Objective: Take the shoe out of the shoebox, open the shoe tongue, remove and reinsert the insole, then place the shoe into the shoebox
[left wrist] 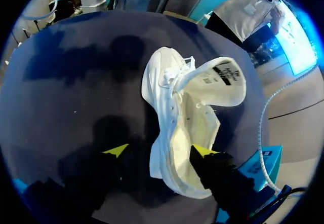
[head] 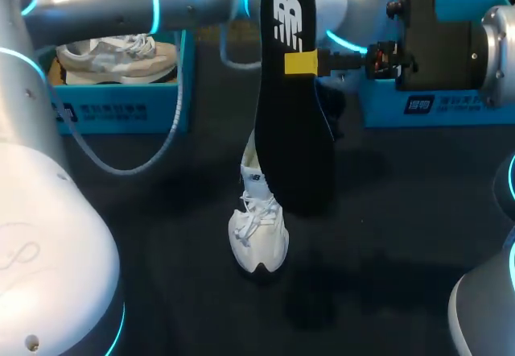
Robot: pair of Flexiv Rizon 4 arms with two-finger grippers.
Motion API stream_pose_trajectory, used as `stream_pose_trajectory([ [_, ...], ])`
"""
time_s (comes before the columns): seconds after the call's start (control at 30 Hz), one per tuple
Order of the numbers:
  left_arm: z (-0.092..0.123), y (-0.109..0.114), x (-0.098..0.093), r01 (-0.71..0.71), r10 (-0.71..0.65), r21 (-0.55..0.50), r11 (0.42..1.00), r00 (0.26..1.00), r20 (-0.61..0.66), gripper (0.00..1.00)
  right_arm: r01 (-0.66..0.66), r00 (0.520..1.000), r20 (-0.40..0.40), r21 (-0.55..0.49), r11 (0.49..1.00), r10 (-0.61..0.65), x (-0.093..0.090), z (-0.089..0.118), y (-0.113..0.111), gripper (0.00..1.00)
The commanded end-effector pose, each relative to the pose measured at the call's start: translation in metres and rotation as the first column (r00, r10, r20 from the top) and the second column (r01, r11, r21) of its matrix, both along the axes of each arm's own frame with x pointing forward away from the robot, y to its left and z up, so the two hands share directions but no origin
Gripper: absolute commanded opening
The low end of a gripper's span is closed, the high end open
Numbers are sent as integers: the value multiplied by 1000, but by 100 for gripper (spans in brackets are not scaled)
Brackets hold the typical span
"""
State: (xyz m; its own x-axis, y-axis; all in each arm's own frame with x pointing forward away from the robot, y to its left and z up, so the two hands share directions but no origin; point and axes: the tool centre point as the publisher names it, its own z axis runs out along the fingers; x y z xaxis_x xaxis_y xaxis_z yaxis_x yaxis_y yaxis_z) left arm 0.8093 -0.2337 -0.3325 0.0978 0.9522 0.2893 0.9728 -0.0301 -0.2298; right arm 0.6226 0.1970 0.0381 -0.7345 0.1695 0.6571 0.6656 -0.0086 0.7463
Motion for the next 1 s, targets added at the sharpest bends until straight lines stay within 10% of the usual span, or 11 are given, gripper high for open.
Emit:
stream_pose_trajectory([
  [0.03,28,13,4,-37,37,-114,993,999,1,100,57,998,-35,13,998,-56,0,-5,0,0],
  [0.63,141,26,16,-110,142,-496,862,989,28,100,214,953,-229,41,976,-199,32,-20,-57,0],
  [1.0,168,44,10,-142,189,-646,750,982,3,100,305,875,-406,37,952,-264,65,-27,-96,0],
])
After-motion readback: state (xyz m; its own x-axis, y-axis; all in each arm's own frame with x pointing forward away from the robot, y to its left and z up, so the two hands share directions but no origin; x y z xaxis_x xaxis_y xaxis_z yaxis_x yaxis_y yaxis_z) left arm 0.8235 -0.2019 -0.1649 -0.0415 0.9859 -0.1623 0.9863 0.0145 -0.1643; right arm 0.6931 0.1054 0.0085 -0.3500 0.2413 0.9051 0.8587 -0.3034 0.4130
